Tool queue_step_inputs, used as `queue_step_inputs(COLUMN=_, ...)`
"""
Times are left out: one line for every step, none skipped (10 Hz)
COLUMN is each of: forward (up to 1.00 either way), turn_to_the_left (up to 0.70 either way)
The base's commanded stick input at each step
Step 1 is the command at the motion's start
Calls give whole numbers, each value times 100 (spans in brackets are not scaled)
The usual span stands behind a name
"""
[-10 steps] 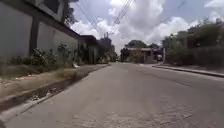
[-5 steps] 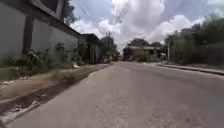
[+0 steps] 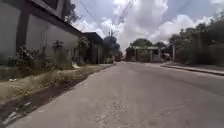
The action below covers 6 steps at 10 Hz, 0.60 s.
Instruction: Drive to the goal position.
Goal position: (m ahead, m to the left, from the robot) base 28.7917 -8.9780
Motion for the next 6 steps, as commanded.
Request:
queue_step_inputs(forward=100, turn_to_the_left=-38)
queue_step_inputs(forward=100, turn_to_the_left=-39)
queue_step_inputs(forward=100, turn_to_the_left=-30)
queue_step_inputs(forward=100, turn_to_the_left=0)
queue_step_inputs(forward=100, turn_to_the_left=0)
queue_step_inputs(forward=100, turn_to_the_left=0)
